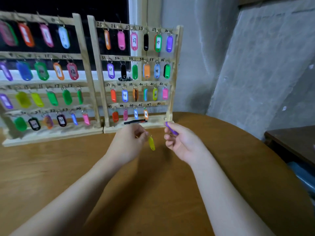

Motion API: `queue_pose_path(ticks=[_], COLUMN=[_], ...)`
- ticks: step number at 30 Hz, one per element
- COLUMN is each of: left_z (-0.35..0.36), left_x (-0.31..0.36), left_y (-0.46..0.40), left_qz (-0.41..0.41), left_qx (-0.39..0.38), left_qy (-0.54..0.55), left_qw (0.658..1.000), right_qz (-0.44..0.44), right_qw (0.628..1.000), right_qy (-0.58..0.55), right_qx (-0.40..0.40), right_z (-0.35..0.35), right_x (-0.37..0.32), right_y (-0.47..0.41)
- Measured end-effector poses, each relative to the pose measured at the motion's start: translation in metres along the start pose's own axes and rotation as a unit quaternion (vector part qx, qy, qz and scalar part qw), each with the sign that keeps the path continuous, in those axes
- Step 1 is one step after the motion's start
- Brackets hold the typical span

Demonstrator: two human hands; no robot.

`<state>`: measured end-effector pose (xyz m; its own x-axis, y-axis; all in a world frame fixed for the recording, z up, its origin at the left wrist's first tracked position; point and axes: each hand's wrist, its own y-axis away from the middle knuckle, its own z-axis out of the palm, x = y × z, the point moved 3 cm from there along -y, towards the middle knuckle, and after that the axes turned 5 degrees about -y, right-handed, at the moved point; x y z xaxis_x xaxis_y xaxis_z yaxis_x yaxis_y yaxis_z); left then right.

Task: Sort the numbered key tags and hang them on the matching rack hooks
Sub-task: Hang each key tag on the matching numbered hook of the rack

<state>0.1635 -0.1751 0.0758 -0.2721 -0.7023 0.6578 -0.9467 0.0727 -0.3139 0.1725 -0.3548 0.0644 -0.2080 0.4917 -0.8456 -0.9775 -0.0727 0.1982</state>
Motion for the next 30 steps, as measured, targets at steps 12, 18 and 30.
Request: queue_pose_path(ticks=[12,18,30], left_z=[0.001,0.009,0.035], left_x=[-0.023,-0.034,-0.014], left_y=[-0.089,-0.111,-0.146], left_qz=[-0.024,-0.006,0.042], left_qx=[0.065,0.052,0.04], left_qy=[0.031,0.049,-0.001], left_qw=[0.997,0.997,0.998], right_qz=[-0.214,-0.284,-0.282], right_qw=[0.948,0.881,0.871], right_qy=[0.199,0.327,0.361], right_qx=[0.124,0.19,0.177], right_z=[0.023,0.027,0.012], right_x=[-0.011,-0.004,0.011], right_y=[-0.109,-0.143,-0.159])
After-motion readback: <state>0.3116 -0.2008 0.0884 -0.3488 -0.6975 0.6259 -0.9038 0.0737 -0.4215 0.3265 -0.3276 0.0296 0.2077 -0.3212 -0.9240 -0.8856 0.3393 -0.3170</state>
